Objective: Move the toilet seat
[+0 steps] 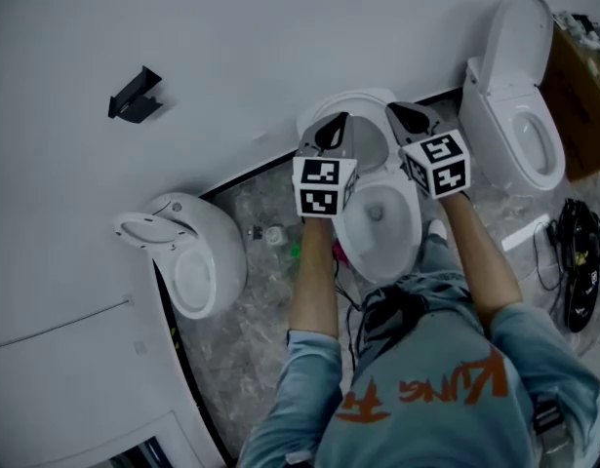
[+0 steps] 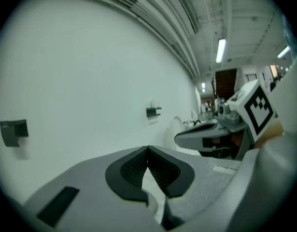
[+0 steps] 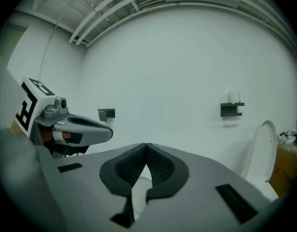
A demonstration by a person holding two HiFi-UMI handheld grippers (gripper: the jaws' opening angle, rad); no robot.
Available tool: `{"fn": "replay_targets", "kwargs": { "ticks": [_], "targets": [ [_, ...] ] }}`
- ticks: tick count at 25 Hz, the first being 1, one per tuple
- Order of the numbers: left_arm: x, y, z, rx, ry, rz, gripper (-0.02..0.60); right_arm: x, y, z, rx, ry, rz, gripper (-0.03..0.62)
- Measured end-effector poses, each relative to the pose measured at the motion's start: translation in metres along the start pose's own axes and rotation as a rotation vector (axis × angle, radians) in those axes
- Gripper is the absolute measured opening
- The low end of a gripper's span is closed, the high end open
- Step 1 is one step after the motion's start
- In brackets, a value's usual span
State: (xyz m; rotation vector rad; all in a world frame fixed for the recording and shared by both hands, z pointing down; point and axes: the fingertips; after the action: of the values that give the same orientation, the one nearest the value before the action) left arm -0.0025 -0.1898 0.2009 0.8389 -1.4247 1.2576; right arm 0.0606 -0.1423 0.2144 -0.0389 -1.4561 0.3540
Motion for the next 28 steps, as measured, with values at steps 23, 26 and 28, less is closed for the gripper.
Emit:
{"fn": "replay_targets", "kwargs": {
  "ticks": [23,26,28],
  "targets": [
    [-0.003,0.032,-0.009,-0.277,0.143,-0.157,0.002,-0.028,0.026,0.004,0.019,-0.046,-0.068,-0.003],
    [-0.006,0.032,0.007,-0.298,0.154,-0.167,0.002,-0.028,0.019,0.003,0.015,-0.03,-0.068,-0.003],
    [-0.006,0.031,0.014,-0.305,0.158,-0.167,0.001,-0.027,0.016,0.002,0.014,-0.025,-0.065,-0.003]
  ]
}}
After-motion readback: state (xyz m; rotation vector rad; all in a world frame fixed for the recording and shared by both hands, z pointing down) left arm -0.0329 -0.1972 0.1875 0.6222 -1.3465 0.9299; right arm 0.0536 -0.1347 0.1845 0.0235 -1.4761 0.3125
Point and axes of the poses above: the fingertips, and each gripper's own axes: y backward along the fingers, z to its left, x out of its underside, and after that the axes turned 8 degrees about y, right-handed
